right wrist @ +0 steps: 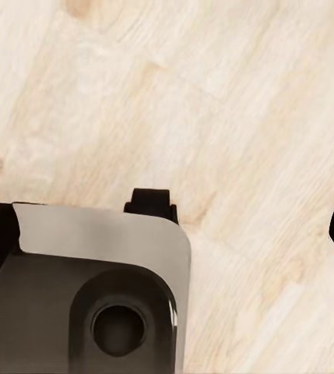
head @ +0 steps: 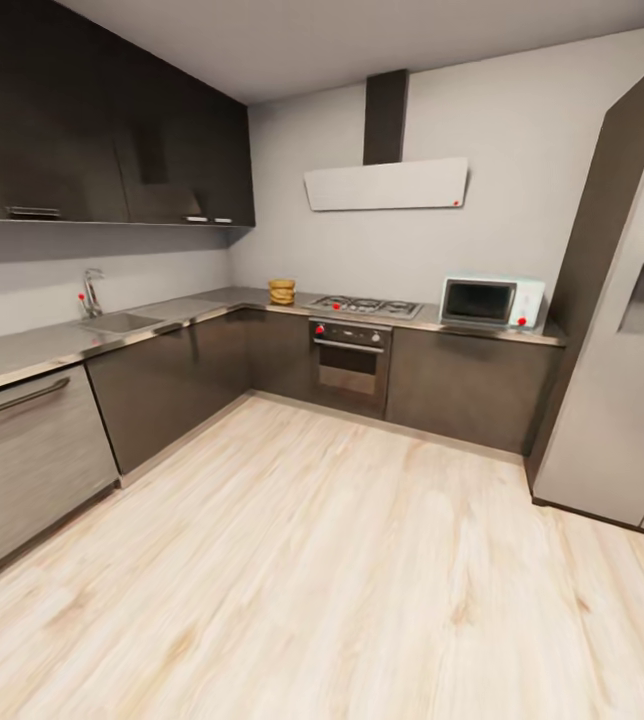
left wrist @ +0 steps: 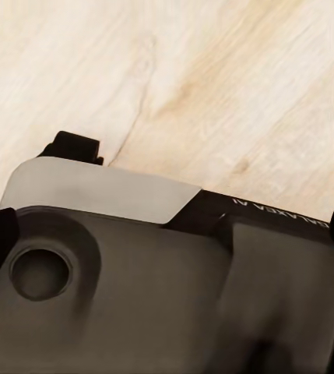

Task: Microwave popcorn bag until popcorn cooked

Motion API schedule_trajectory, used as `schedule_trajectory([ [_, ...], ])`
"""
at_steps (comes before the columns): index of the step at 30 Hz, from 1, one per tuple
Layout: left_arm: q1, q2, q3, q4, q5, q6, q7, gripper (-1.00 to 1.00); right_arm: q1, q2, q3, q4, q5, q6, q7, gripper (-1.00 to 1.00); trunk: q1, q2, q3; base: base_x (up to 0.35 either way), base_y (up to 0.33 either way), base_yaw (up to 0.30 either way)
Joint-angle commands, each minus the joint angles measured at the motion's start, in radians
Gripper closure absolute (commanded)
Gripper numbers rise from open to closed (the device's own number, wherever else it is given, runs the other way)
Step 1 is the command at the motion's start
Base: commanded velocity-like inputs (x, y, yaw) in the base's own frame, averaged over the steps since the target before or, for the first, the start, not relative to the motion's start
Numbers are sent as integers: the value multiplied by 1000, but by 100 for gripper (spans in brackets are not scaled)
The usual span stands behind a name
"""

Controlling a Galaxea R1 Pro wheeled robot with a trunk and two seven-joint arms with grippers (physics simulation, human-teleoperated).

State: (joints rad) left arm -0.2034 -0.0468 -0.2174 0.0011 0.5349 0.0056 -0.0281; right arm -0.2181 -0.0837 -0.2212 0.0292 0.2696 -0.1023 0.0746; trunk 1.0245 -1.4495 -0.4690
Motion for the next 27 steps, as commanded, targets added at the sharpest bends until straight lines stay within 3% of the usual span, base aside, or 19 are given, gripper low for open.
schedule_trajectory([
  [1, -1, 0, -8, 0, 11, 1, -3, -100, -1, 0, -8, 3, 8, -5, 2, -100, 1, 0, -1, 328, 0, 0],
  [27, -1, 2, -8, 0, 13, 1, -3, -100, -1, 0, -7, 3, 9, 3, 4, -100, 1, 0, -1, 328, 0, 0],
])
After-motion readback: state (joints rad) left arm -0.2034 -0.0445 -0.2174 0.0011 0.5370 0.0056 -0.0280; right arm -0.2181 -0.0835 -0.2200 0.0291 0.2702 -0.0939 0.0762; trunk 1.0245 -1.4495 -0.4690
